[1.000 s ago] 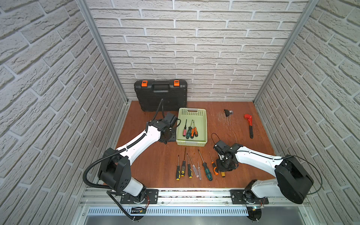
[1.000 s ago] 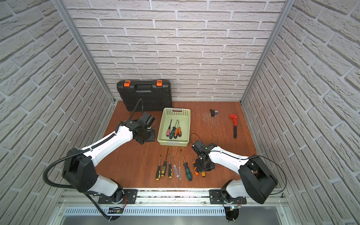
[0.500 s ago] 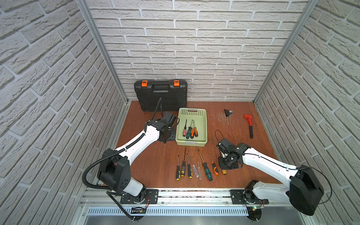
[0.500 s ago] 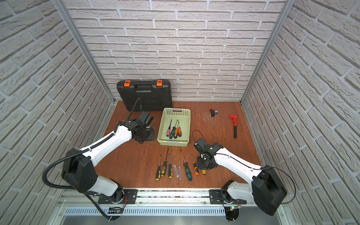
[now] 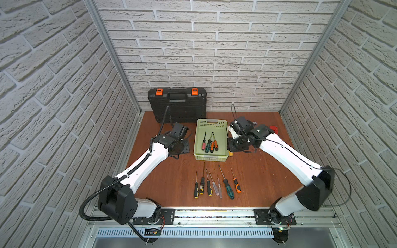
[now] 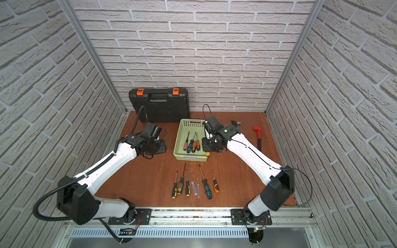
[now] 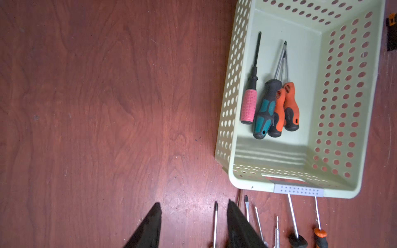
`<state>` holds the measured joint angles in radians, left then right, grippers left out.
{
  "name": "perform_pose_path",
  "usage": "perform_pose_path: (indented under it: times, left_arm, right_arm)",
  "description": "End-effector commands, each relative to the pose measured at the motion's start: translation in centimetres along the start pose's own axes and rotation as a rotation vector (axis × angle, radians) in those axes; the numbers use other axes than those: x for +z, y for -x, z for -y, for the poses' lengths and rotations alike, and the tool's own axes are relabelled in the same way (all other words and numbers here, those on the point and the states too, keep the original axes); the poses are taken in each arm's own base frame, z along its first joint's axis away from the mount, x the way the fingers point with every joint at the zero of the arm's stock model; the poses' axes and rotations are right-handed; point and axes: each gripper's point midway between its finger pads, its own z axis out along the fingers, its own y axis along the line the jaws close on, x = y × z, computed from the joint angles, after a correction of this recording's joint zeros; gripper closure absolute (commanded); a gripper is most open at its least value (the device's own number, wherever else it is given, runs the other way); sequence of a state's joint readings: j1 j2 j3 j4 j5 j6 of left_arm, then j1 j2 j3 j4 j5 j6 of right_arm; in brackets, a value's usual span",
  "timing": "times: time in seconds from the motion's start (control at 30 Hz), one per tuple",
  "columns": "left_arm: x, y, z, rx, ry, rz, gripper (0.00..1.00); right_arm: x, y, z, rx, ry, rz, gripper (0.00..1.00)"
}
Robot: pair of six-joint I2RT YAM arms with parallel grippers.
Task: Put the screwdriver in the bin
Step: Pick up the screwdriver from the bottom-center of the table, then place the screwdriver into the bin.
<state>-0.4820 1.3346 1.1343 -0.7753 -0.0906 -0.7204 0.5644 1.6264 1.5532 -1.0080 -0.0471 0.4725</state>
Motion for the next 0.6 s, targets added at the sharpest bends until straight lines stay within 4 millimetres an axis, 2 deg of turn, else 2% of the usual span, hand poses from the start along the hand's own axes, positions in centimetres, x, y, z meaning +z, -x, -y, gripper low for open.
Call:
perform_pose_path:
  times: [0.0,0.13,0.3,0.33,0.57]
  left_arm:
    - [-0.3,0.1,-0.9,-0.040,0.011,0.044,0.50]
    - [-0.7,-0.4,-1.9,-0.039,0.030,0.055,0.50]
    - [-0.8,-1.0,-2.7,-0.049,0.035,0.060,0.50]
    - [-0.7,-1.1,-2.9,-0.051,0.036,0.060,0.49]
    - [-0.5,-1.7,-3.7,-0.062,0.042,0.062,0.49]
  right_arm:
    - [2.0,2.1,-1.8,-0.053,0.051,-0.014,0.94]
    - [5.2,3.8,-3.2,-0.019,0.102,-0.037,0.95]
    - [9.2,4.2,-3.3,0.006,0.093,-0.082,0.95]
    - [10.5,4.0,-3.0,0.012,0.077,-0.099,0.95]
    - [13.5,4.7,-2.0,0.044,0.038,-0.116,0.94]
